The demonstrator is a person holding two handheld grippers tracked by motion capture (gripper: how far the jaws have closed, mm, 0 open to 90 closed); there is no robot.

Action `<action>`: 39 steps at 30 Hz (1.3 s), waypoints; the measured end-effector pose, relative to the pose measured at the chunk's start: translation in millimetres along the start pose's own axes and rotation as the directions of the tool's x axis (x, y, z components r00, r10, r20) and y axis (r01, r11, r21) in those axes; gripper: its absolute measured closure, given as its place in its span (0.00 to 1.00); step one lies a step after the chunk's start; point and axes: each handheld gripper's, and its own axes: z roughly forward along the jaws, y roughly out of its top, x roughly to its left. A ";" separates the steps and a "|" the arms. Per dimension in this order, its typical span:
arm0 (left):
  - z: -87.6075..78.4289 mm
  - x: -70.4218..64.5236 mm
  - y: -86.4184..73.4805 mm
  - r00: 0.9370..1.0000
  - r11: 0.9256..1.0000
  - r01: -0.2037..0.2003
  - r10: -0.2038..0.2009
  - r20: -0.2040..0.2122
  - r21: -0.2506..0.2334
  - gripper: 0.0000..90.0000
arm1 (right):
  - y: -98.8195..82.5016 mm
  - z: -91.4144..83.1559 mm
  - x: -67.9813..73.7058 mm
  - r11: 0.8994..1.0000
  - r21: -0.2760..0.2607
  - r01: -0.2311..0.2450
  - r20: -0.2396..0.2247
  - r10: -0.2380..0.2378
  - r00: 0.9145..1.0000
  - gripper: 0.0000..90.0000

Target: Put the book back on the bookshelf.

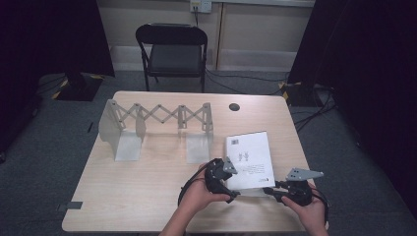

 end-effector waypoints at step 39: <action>28.4 -4.8 30.9 0.995 0.996 -0.089 0.088 -0.048 -0.002 0.12 | 6.5 -1.1 0.9 1.000 -0.022 -0.003 -0.011 0.002 1.000 0.73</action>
